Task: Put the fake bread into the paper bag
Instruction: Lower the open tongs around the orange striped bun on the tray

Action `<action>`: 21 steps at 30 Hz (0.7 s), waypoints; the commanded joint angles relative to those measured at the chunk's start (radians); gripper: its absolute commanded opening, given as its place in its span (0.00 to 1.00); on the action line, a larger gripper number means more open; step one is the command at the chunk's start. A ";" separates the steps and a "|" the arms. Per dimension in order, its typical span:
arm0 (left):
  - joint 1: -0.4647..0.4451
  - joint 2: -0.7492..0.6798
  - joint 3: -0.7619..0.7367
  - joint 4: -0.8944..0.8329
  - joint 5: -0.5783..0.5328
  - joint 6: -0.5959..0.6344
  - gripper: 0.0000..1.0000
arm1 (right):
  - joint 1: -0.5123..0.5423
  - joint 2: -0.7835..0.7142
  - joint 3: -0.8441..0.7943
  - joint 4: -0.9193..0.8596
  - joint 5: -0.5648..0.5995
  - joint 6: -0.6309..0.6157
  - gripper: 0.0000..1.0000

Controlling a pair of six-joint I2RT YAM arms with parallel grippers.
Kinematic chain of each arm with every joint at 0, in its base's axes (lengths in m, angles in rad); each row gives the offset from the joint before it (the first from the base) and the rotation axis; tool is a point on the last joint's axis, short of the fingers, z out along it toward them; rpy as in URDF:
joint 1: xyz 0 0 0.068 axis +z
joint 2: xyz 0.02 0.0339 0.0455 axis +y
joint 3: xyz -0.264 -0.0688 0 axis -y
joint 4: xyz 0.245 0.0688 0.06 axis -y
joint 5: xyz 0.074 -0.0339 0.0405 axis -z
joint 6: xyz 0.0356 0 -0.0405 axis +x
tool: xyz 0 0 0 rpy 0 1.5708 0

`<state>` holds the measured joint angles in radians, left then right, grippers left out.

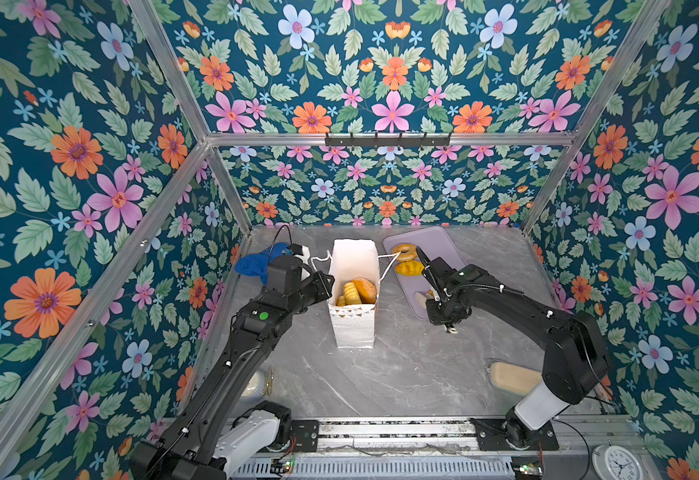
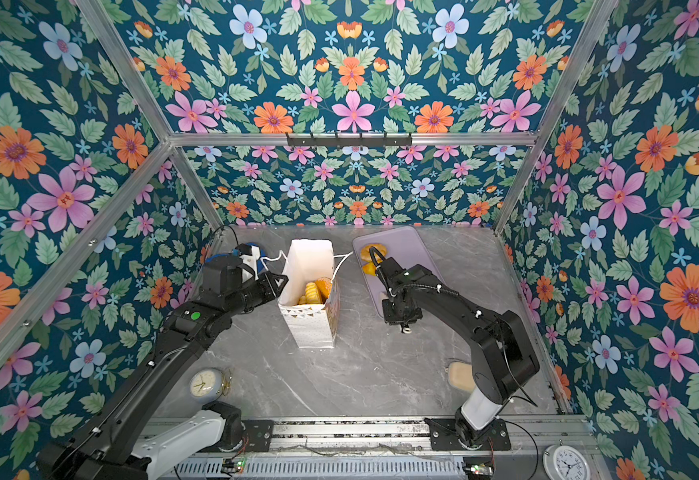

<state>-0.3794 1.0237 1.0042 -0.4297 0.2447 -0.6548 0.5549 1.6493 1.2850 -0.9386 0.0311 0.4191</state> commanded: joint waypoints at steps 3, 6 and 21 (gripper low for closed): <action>0.000 -0.003 -0.001 0.006 -0.005 0.007 0.20 | -0.012 0.033 0.039 0.001 0.024 -0.009 0.33; 0.000 -0.001 0.000 0.008 -0.004 0.008 0.20 | -0.010 0.018 0.057 -0.012 -0.003 -0.017 0.32; 0.000 0.009 0.005 0.015 0.002 0.007 0.20 | -0.010 -0.160 0.082 -0.195 0.164 -0.082 0.37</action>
<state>-0.3794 1.0298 1.0042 -0.4294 0.2447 -0.6548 0.5438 1.4990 1.3788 -1.0672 0.1196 0.3641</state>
